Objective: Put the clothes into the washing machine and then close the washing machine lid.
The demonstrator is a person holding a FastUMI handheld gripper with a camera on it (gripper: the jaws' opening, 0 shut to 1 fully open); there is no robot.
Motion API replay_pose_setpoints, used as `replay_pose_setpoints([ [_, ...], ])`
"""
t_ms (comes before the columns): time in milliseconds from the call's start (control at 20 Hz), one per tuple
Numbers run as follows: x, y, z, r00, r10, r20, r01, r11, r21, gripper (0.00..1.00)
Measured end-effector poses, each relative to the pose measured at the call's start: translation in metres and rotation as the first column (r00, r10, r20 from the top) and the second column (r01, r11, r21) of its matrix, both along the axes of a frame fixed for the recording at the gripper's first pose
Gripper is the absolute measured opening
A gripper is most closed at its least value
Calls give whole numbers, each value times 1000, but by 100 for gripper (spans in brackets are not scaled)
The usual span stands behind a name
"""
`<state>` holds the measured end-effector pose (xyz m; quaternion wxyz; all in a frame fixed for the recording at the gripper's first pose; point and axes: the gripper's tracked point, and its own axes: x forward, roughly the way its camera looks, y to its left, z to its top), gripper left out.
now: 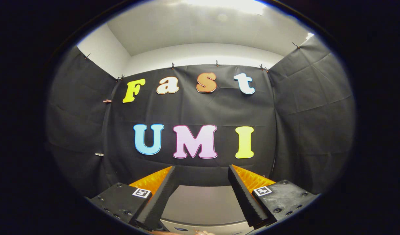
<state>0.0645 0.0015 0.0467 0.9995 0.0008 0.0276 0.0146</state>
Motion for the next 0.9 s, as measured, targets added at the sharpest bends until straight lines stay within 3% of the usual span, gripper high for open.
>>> replay_pose_setpoints([
  [900,-17,-14,4,1000,1,-9,-1,1000,3,98],
])
